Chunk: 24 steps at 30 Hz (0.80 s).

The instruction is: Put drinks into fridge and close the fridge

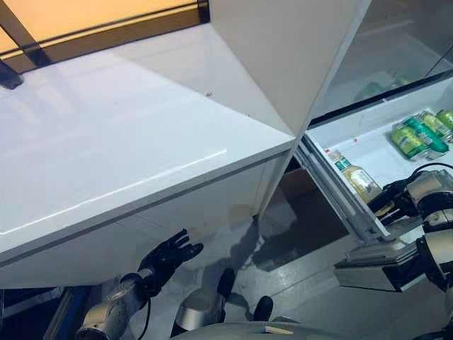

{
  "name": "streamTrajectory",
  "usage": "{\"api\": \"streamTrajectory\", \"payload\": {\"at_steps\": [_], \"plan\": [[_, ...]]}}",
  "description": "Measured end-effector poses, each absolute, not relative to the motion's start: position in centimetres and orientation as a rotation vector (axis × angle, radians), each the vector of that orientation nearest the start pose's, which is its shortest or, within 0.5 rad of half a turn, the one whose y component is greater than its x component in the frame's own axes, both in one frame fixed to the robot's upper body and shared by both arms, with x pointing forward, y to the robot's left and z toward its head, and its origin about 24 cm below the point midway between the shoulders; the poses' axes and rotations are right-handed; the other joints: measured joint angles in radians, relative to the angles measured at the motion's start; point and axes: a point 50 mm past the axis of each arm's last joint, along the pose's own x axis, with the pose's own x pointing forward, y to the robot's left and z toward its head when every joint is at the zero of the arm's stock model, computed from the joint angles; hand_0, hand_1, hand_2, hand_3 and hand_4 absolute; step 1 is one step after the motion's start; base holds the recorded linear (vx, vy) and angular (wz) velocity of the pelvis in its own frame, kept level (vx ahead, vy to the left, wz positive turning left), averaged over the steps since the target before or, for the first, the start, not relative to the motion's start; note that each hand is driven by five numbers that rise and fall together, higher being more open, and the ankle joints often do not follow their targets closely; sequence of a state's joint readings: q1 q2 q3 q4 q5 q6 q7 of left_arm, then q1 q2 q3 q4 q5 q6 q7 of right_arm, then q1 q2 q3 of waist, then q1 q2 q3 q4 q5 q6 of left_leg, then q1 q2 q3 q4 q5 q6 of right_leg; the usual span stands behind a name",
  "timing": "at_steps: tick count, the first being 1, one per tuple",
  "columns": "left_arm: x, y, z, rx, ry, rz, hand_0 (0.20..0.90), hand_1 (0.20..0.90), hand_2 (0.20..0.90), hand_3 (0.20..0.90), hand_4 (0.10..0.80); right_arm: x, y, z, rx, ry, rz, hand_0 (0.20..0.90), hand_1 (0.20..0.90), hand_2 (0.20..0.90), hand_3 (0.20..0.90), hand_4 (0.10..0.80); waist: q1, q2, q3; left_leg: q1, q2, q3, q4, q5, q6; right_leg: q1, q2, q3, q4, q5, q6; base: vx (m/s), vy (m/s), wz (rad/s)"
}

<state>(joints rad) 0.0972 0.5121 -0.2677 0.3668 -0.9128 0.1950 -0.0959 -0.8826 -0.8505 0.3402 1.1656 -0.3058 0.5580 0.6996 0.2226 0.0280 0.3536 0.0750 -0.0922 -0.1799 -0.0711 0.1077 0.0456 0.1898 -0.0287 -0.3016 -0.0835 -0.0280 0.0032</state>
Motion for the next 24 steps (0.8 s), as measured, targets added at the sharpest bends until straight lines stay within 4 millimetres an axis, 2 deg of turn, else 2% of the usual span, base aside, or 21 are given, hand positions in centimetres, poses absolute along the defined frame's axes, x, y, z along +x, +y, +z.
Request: {"api": "streamTrajectory", "payload": {"at_steps": [5, 6, 7, 8, 9, 13, 17, 21, 24], "plan": [[20.8, 22.3, -5.1, -0.379, 0.653, -0.076, 0.900, 0.900, 0.900, 0.900, 0.800, 30.7, -39.1, 12.4, -0.699, 1.149, -0.074, 0.300, 0.300, 0.300, 0.200, 0.100, 0.003, 0.026, 0.051, -0.058, -0.001, -0.015, 0.032, 0.000, -0.001, -0.047, 0.001, -0.010, 0.020, 0.000, 0.000, -0.067, -0.023, 0.10], [21.1, 22.3, -4.9, -0.377, 0.644, -0.080, 0.900, 0.900, 0.900, 0.900, 0.800, 30.7, -39.2, 12.7, -0.696, 1.149, -0.076, 0.338, 0.338, 0.338, 0.244, 0.144, 0.003, 0.030, 0.062, -0.065, -0.001, -0.016, 0.034, 0.001, -0.002, -0.054, 0.001, -0.010, 0.023, 0.000, 0.000, -0.049, -0.022, 0.03], [21.1, 22.3, -4.9, -0.377, 0.643, -0.082, 0.900, 0.900, 0.900, 0.900, 0.800, 30.7, -39.2, 12.7, -0.696, 1.150, -0.076, 0.338, 0.338, 0.338, 0.244, 0.144, 0.004, 0.030, 0.062, -0.068, -0.001, -0.016, 0.035, 0.001, -0.002, -0.057, 0.001, -0.010, 0.024, 0.000, 0.000, -0.059, -0.023, 0.02], [21.2, 22.3, -4.8, -0.376, 0.642, -0.085, 0.900, 0.900, 0.900, 0.900, 0.800, 30.6, -39.3, 12.8, -0.692, 1.153, -0.075, 0.556, 0.556, 0.556, 0.499, 0.399, 0.007, 0.030, 0.063, -0.073, -0.001, -0.016, 0.035, 0.001, -0.002, -0.062, 0.001, -0.010, 0.024, 0.000, 0.000, -0.055, -0.017, 0.01], [21.2, 22.3, -4.8, -0.377, 0.642, -0.087, 0.900, 0.900, 0.900, 0.900, 0.800, 30.5, -39.4, 12.8, -0.680, 1.156, -0.074, 0.900, 0.900, 0.900, 0.900, 0.800, 0.010, 0.029, 0.063, -0.072, -0.001, -0.017, 0.035, 0.001, -0.002, -0.062, 0.001, -0.010, 0.026, 0.000, 0.000, -0.068, -0.020, 0.00], [21.4, 22.2, -4.6, -0.384, 0.630, -0.101, 0.900, 0.900, 0.900, 0.900, 0.800, 30.1, -39.9, 13.1, -0.622, 1.135, -0.080, 0.900, 0.900, 0.900, 0.900, 0.800, 0.018, 0.024, 0.067, -0.081, 0.000, -0.016, 0.036, 0.001, -0.002, -0.076, 0.001, -0.008, 0.033, -0.001, 0.000, -0.053, -0.005, -0.01], [21.6, 22.5, -4.2, -0.388, 0.618, -0.104, 0.900, 0.900, 0.900, 0.900, 0.800, 30.5, -39.7, 13.2, -0.543, 1.038, -0.115, 0.900, 0.900, 0.900, 0.900, 0.800, 0.008, 0.005, 0.091, -0.086, 0.000, -0.015, 0.043, 0.004, -0.005, -0.080, 0.001, -0.005, 0.036, -0.001, 0.000, -0.044, 0.002, -0.02], [21.9, 22.6, -3.6, -0.375, 0.596, -0.117, 0.900, 0.900, 0.900, 0.900, 0.800, 31.6, -39.2, 14.0, -0.519, 0.900, -0.166, 0.900, 0.900, 0.900, 0.900, 0.800, -0.010, 0.002, 0.115, -0.088, 0.004, 0.005, 0.047, 0.006, -0.003, -0.095, 0.000, 0.020, 0.054, 0.000, -0.001, -0.071, 0.010, -0.13], [21.7, 22.8, -3.6, -0.375, 0.589, -0.109, 0.900, 0.900, 0.900, 0.900, 0.800, 32.8, -38.3, 15.1, -0.574, 0.771, -0.202, 0.900, 0.900, 0.900, 0.900, 0.800, -0.036, 0.003, 0.120, -0.090, 0.005, 0.029, 0.046, 0.007, 0.000, -0.113, -0.002, 0.044, 0.070, 0.001, -0.001, -0.082, 0.022, -0.20]]}}
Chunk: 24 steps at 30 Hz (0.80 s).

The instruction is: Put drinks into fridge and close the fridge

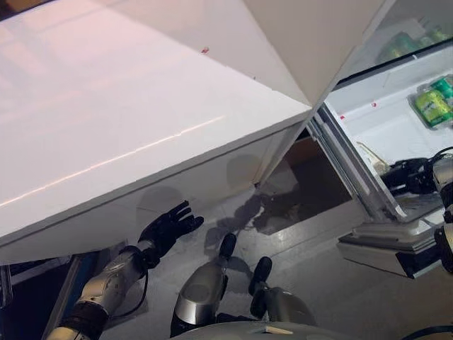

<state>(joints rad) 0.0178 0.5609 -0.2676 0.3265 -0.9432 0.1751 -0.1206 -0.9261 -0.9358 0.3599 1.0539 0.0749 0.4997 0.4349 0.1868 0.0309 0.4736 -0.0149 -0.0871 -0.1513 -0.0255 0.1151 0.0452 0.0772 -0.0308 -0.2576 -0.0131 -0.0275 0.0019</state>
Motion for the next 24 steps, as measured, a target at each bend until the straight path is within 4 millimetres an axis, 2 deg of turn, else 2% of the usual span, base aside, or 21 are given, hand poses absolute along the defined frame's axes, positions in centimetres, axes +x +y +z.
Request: {"api": "streamTrajectory", "payload": {"at_steps": [9, 12, 16, 18, 24], "plan": [[21.8, 23.1, -3.3, -0.375, 0.546, -0.098, 0.900, 0.900, 0.900, 0.900, 0.800, 34.9, -35.1, 18.5, -0.668, 0.448, -0.208, 0.900, 0.900, 0.900, 0.900, 0.800, -0.053, -0.001, 0.005, 0.033, 0.011, 0.065, -0.022, 0.000, 0.002, -0.001, 0.003, 0.063, 0.000, 0.012, 0.001, -0.059, 0.016, -0.22], [21.9, 23.1, -3.3, -0.374, 0.536, -0.098, 0.900, 0.900, 0.900, 0.900, 0.800, 35.1, -34.7, 19.2, -0.632, 0.387, -0.203, 0.900, 0.900, 0.900, 0.900, 0.800, -0.060, -0.001, 0.005, 0.061, 0.016, 0.079, -0.038, 0.000, 0.002, 0.013, 0.007, 0.085, -0.003, 0.013, 0.001, -0.054, -0.007, -0.22], [21.9, 22.6, -3.3, -0.385, 0.526, -0.122, 0.900, 0.900, 0.900, 0.900, 0.800, 34.6, -35.2, 20.9, -0.565, 0.296, -0.225, 0.900, 0.900, 0.900, 0.900, 0.800, -0.083, -0.002, 0.005, 0.098, 0.019, 0.093, -0.054, 0.000, 0.002, 0.035, 0.010, 0.104, -0.005, 0.013, 0.001, -0.052, -0.015, -0.15], [21.8, 22.0, -3.5, -0.391, 0.511, -0.135, 0.900, 0.900, 0.900, 0.900, 0.800, 34.2, -35.6, 22.3, -0.498, 0.202, -0.262, 0.900, 0.900, 0.900, 0.900, 0.800, -0.093, -0.002, 0.005, 0.109, 0.019, 0.103, -0.055, 0.000, 0.002, 0.040, 0.010, 0.119, -0.005, 0.015, 0.002, -0.043, -0.015, -0.23], [21.7, 21.2, -3.8, -0.403, 0.499, -0.161, 0.900, 0.900, 0.900, 0.900, 0.800, 32.9, -36.2, 24.5, -0.307, -0.063, -0.360, 0.900, 0.900, 0.900, 0.900, 0.800, -0.114, -0.005, -0.001, 0.134, 0.022, 0.128, -0.057, -0.008, 0.008, 0.055, 0.013, 0.145, -0.006, 0.020, 0.002, -0.021, -0.005, -0.14]]}}
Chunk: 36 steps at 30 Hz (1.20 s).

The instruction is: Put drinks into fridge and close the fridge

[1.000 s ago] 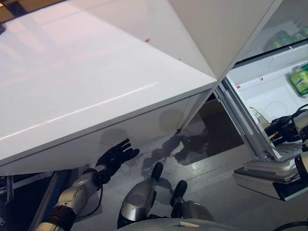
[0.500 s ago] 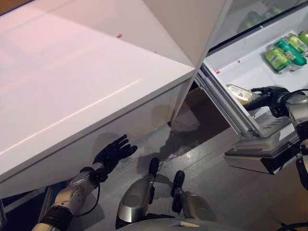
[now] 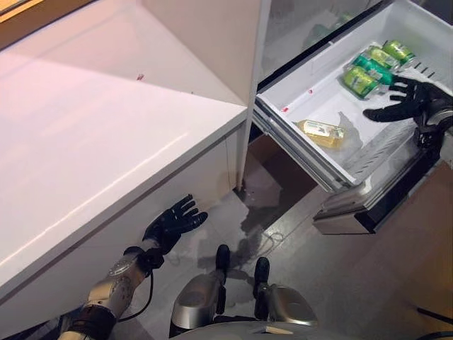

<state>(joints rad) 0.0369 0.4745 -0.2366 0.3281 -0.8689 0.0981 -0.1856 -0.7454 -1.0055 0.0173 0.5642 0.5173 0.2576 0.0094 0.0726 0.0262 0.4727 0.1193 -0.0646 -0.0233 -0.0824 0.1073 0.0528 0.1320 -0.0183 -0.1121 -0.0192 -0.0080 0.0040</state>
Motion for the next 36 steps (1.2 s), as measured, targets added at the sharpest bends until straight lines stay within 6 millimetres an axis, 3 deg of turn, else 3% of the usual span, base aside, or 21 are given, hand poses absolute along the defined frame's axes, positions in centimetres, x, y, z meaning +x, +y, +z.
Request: {"api": "streamTrajectory", "payload": {"at_steps": [3, 6, 7, 12, 17, 21, 25, 30, 36], "plan": [[21.7, 20.8, -3.8, -0.415, 0.483, -0.170, 0.900, 0.900, 0.900, 0.900, 0.800, 32.0, -36.4, 24.9, -0.171, -0.201, -0.429, 0.900, 0.900, 0.900, 0.900, 0.800, -0.005, -0.001, -0.002, 0.007, 0.001, 0.011, 0.000, -0.001, 0.001, 0.000, 0.001, 0.017, 0.000, 0.002, 0.001, -0.014, 0.003, -0.13], [20.8, 20.6, -4.8, -0.434, 0.517, -0.155, 0.900, 0.900, 0.900, 0.900, 0.800, 31.8, -35.8, 23.8, -0.016, -0.319, -0.502, 0.900, 0.900, 0.900, 0.900, 0.800, -0.021, -0.003, -0.046, 0.009, 0.000, 0.018, -0.004, -0.006, 0.004, 0.000, 0.001, 0.024, -0.004, 0.002, 0.001, -0.009, 0.008, -0.09], [20.2, 20.6, -5.4, -0.447, 0.540, -0.142, 0.900, 0.900, 0.900, 0.900, 0.800, 31.4, -35.3, 22.4, 0.098, -0.386, -0.544, 0.900, 0.900, 0.900, 0.900, 0.800, -0.024, -0.005, -0.081, 0.011, 0.000, 0.020, -0.005, -0.010, 0.004, 0.007, 0.001, 0.025, -0.016, 0.003, 0.002, 0.000, 0.000, 0.00], [19.1, 20.3, -6.3, -0.457, 0.577, -0.129, 0.900, 0.900, 0.900, 0.900, 0.800, 30.0, -34.5, 18.1, 0.326, -0.451, -0.671, 0.900, 0.900, 0.900, 0.900, 0.800, -0.026, -0.005, -0.145, 0.025, -0.001, 0.032, -0.005, -0.020, 0.004, 0.021, 0.001, 0.041, -0.027, 0.004, 0.003, 0.023, -0.012, -0.09], [18.3, 20.0, -7.4, -0.449, 0.624, -0.106, 0.900, 0.900, 0.900, 0.900, 0.800, 29.2, -33.9, 14.1, 0.527, -0.392, -0.750, 0.900, 0.900, 0.900, 0.900, 0.800, -0.028, -0.003, -0.149, 0.024, -0.002, 0.049, 0.048, -0.056, 0.006, 0.027, -0.002, 0.054, -0.008, 0.000, 0.007, 0.065, -0.053, -0.12], [18.3, 20.6, -8.5, -0.342, 0.678, -0.027, 0.900, 0.900, 0.900, 0.900, 0.800, 28.7, -33.8, 11.9, 0.628, -0.342, -0.778, 0.900, 0.900, 0.900, 0.900, 0.800, -0.023, -0.005, -0.147, -0.051, -0.002, 0.048, 0.197, -0.117, 0.010, -0.045, -0.006, 0.054, 0.126, -0.055, 0.007, -0.029, -0.096, -0.01], [18.6, 22.0, -9.1, -0.239, 0.707, 0.100, 0.900, 0.900, 0.900, 0.900, 0.800, 28.7, -34.0, 12.6, 0.647, -0.393, -0.787, 0.900, 0.900, 0.900, 0.900, 0.800, -0.019, -0.013, -0.119, -0.182, -0.005, 0.048, 0.369, -0.172, 0.015, -0.180, -0.012, 0.051, 0.310, -0.115, 0.006, -0.219, -0.046, 0.03], [20.1, 23.9, -8.5, -0.194, 0.668, 0.267, 0.900, 0.900, 0.900, 0.900, 0.800, 29.9, -34.1, 15.5, 0.684, -0.486, -0.782, 0.900, 0.900, 0.900, 0.900, 0.800, -0.015, -0.017, -0.001, -0.357, -0.006, 0.059, 0.568, -0.230, 0.023, -0.362, -0.036, 0.058, 0.524, -0.173, -0.001, -0.104, 0.022, -0.02], [18.4, 24.9, -9.5, -0.203, 0.714, 0.371, 0.900, 0.900, 0.900, 0.900, 0.800, 30.2, -34.4, 14.1, 0.696, -0.407, -0.764, 0.900, 0.900, 0.900, 0.900, 0.800, 0.013, 0.009, 0.050, -0.406, -0.025, 0.064, 0.625, -0.232, 0.027, -0.424, -0.054, 0.074, 0.601, -0.176, 0.002, 0.019, 0.022, -0.04]]}}
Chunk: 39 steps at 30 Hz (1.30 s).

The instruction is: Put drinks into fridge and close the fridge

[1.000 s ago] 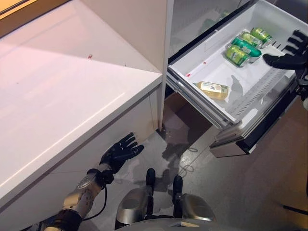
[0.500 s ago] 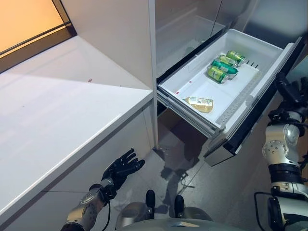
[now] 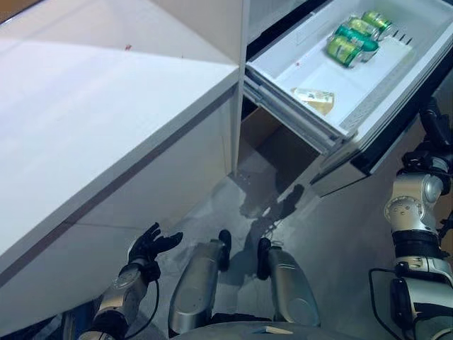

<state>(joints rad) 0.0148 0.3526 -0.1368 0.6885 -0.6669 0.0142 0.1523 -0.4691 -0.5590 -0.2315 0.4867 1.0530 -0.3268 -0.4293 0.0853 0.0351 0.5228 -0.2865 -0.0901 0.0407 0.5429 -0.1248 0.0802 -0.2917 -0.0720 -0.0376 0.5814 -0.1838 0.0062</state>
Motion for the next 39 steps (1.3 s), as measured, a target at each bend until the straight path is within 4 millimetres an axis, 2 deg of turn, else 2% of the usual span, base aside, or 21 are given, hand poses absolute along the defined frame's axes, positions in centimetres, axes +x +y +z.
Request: {"api": "streamTrajectory", "payload": {"at_steps": [3, 4, 6, 8, 13, 19, 24, 29, 33, 35, 39], "plan": [[17.3, 25.2, -9.9, -0.212, 0.734, 0.380, 0.900, 0.900, 0.900, 0.900, 0.800, 30.9, -34.1, 13.8, 0.753, -0.394, -0.559, 0.900, 0.900, 0.900, 0.900, 0.800, -0.001, 0.004, 0.002, -0.003, -0.006, -0.001, 0.000, 0.000, 0.000, -0.003, -0.007, -0.002, 0.010, 0.000, 0.000, -0.011, 0.004, 0.00], [17.2, 25.2, -9.9, -0.216, 0.734, 0.379, 0.900, 0.900, 0.900, 0.900, 0.800, 30.9, -34.1, 13.8, 0.750, -0.390, -0.538, 0.900, 0.900, 0.900, 0.900, 0.800, -0.001, 0.004, 0.002, -0.004, -0.006, -0.002, 0.000, 0.000, 0.000, -0.004, -0.008, -0.003, 0.010, 0.000, 0.000, -0.034, 0.008, -0.06], [17.0, 25.2, -10.0, -0.228, 0.728, 0.366, 0.900, 0.900, 0.900, 0.900, 0.800, 31.0, -34.1, 13.9, 0.709, -0.380, -0.434, 0.900, 0.900, 0.900, 0.900, 0.800, -0.003, 0.006, 0.003, -0.015, -0.008, -0.007, -0.001, 0.000, 0.000, -0.016, -0.009, -0.011, 0.013, 0.001, -0.001, -0.006, -0.001, -0.16], [17.0, 25.0, -10.0, -0.245, 0.717, 0.345, 0.900, 0.900, 0.900, 0.900, 0.800, 31.1, -33.7, 14.1, 0.659, -0.371, -0.319, 0.900, 0.900, 0.900, 0.900, 0.800, -0.007, 0.013, 0.006, -0.022, -0.019, -0.034, -0.001, 0.003, -0.004, -0.017, -0.022, -0.041, 0.014, 0.005, -0.006, 0.029, -0.001, -0.17], [17.3, 24.5, -9.9, -0.285, 0.694, 0.322, 0.900, 0.900, 0.900, 0.900, 0.800, 31.5, -33.3, 14.6, 0.521, -0.306, -0.211, 0.900, 0.900, 0.900, 0.900, 0.800, -0.005, 0.013, 0.006, 0.002, -0.022, -0.080, -0.009, 0.012, -0.019, 0.016, -0.031, -0.092, 0.005, 0.008, -0.017, 0.099, 0.023, 0.05], [17.0, 24.6, -10.0, -0.271, 0.694, 0.298, 0.900, 0.900, 0.900, 0.900, 0.800, 32.3, -32.5, 14.6, 0.349, -0.164, -0.137, 0.900, 0.900, 0.900, 0.900, 0.800, 0.022, 0.015, 0.005, 0.109, -0.021, -0.139, -0.093, 0.037, -0.053, 0.144, -0.025, -0.164, -0.075, 0.000, -0.033, 0.185, 0.050, 0.28], [16.8, 25.6, -9.8, -0.254, 0.684, 0.315, 0.900, 0.900, 0.900, 0.900, 0.800, 33.1, -31.6, 15.5, 0.289, -0.151, -0.069, 0.900, 0.900, 0.900, 0.900, 0.800, 0.062, 0.016, 0.003, 0.141, -0.020, -0.188, -0.127, 0.044, -0.067, 0.202, -0.023, -0.223, -0.112, -0.007, -0.046, 0.159, 0.032, 0.32], [16.6, 25.9, -9.8, -0.239, 0.684, 0.306, 0.900, 0.900, 0.900, 0.900, 0.800, 33.6, -30.9, 16.0, 0.276, -0.161, -0.057, 0.900, 0.900, 0.900, 0.900, 0.800, 0.115, 0.021, -0.029, 0.156, -0.024, -0.225, -0.151, 0.048, -0.071, 0.236, -0.023, -0.260, -0.143, -0.016, -0.044, 0.056, 0.010, 0.27], [16.3, 25.9, -9.9, -0.231, 0.695, 0.293, 0.900, 0.900, 0.900, 0.900, 0.800, 34.4, -29.3, 16.8, 0.244, -0.191, -0.015, 0.900, 0.900, 0.900, 0.900, 0.800, 0.147, 0.027, -0.072, 0.177, -0.032, -0.246, -0.184, 0.061, -0.061, 0.264, -0.023, -0.276, -0.174, -0.019, -0.038, 0.019, -0.008, 0.18], [15.9, 26.0, -10.1, -0.222, 0.709, 0.288, 0.900, 0.900, 0.900, 0.900, 0.800, 34.6, -28.8, 16.9, 0.244, -0.212, -0.026, 0.900, 0.900, 0.900, 0.900, 0.800, 0.163, 0.021, -0.104, 0.194, -0.033, -0.252, -0.205, 0.066, -0.058, 0.286, -0.021, -0.275, -0.202, -0.017, -0.035, 0.009, -0.016, 0.19], [14.8, 26.3, -10.5, -0.212, 0.738, 0.293, 0.900, 0.900, 0.900, 0.900, 0.800, 34.5, -29.2, 16.4, 0.194, -0.203, -0.138, 0.900, 0.900, 0.900, 0.900, 0.800, 0.157, -0.010, -0.133, 0.222, -0.031, -0.237, -0.239, 0.074, -0.047, 0.309, -0.018, -0.259, -0.242, -0.011, -0.025, -0.030, -0.011, -0.01]]}}
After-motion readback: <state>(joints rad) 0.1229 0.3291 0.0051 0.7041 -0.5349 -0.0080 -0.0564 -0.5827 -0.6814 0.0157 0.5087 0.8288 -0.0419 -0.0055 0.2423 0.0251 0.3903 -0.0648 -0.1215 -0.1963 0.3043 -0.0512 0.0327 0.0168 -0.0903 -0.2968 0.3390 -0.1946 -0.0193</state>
